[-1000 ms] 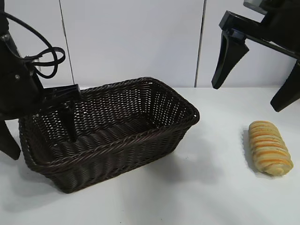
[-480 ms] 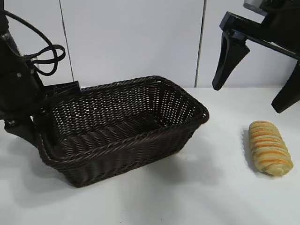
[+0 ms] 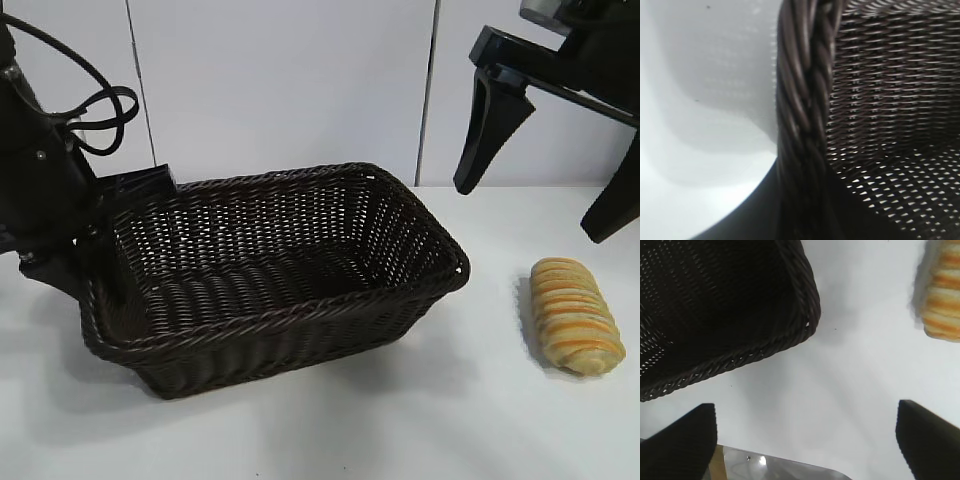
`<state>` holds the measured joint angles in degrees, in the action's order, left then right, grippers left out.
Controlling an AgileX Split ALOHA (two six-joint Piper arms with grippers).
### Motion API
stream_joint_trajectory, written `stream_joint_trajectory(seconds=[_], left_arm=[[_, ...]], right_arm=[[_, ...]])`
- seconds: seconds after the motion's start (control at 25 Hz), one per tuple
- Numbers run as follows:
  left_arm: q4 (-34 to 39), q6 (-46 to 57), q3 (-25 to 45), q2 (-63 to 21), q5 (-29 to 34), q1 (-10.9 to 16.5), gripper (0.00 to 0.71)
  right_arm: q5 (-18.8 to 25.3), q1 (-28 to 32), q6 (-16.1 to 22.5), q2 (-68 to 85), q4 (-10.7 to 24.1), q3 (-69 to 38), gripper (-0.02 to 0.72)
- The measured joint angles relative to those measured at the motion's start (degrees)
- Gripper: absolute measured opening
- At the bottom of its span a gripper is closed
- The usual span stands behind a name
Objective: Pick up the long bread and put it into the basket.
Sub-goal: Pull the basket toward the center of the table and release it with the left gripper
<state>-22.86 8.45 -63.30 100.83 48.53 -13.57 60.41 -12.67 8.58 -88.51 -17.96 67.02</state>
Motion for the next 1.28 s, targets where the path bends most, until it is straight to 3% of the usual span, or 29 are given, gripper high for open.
stream_joint_trajectory(seconds=[0.32, 1.28], left_arm=[[0.8, -4.98, -7.22, 0.0, 4.71, 0.0, 0.099], [-6.97, -11.44, -7.4, 5.7, 2.96, 0.0, 0.099]], right_arm=[[0.23, 0.0, -0.46, 0.0, 0.0, 0.0, 0.695], [1.68, 0.0, -0.7, 0.0, 0.0, 0.0, 0.695]])
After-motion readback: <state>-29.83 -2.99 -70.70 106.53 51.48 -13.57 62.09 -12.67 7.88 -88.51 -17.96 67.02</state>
